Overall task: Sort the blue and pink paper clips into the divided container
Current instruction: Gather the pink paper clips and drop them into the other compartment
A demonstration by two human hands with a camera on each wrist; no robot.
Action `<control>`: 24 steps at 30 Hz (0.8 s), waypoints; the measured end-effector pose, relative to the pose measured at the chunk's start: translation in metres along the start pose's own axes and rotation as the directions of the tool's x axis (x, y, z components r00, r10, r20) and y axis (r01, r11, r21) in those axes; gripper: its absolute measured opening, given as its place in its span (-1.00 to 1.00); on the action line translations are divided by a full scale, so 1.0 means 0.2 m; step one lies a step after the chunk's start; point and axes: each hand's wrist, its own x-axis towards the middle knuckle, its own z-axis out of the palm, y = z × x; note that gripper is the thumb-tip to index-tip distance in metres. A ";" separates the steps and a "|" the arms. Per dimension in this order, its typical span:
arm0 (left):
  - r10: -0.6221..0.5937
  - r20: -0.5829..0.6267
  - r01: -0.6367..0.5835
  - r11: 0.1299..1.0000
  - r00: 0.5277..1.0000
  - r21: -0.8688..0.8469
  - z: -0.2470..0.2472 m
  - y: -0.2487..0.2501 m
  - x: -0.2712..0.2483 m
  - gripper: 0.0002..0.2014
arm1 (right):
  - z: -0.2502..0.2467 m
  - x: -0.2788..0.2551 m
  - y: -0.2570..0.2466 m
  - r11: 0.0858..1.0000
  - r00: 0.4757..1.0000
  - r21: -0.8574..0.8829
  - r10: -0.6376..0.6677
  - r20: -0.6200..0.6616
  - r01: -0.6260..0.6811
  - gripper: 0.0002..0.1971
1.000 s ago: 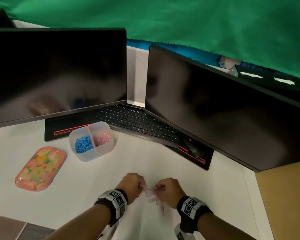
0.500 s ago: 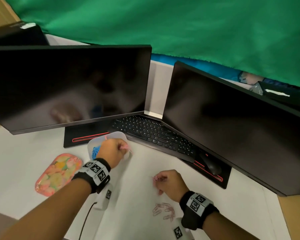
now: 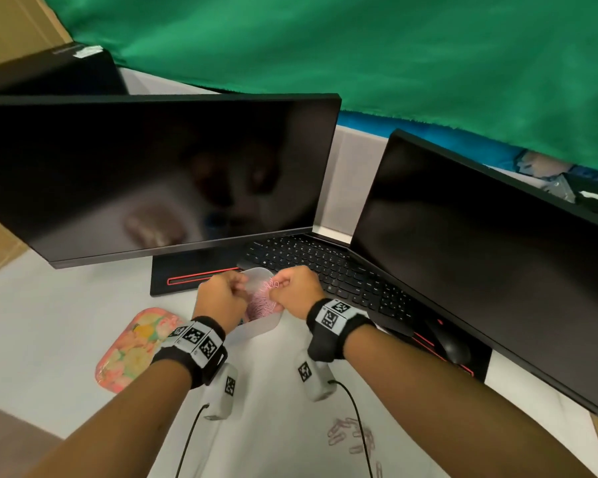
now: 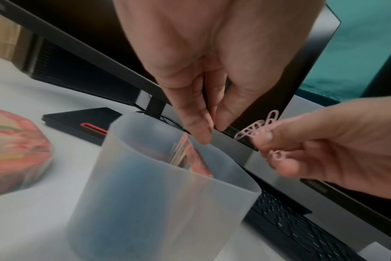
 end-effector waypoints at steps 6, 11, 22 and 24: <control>0.109 -0.022 -0.110 0.993 0.994 -0.042 -0.05 -0.05 -0.11 -0.78 | 0.09 0.09 0.00 0.990 0.999 -0.132 -0.043 0.032 0.046 -0.74; 0.212 0.070 -0.204 0.974 0.975 -0.101 -0.01 -0.04 -0.17 -0.79 | 0.00 0.00 0.08 0.995 0.999 -0.086 -0.054 0.010 0.054 -0.63; 0.180 0.743 -0.525 0.811 0.645 0.259 0.39 -0.07 -0.53 -0.68 | -0.16 -0.75 0.78 0.849 0.971 -0.511 -0.014 0.237 0.137 -0.52; 0.138 0.797 -0.553 0.788 0.588 0.272 0.46 -0.08 -0.61 -0.54 | -0.20 -0.86 0.86 0.863 0.980 -0.496 0.001 0.198 0.099 -0.49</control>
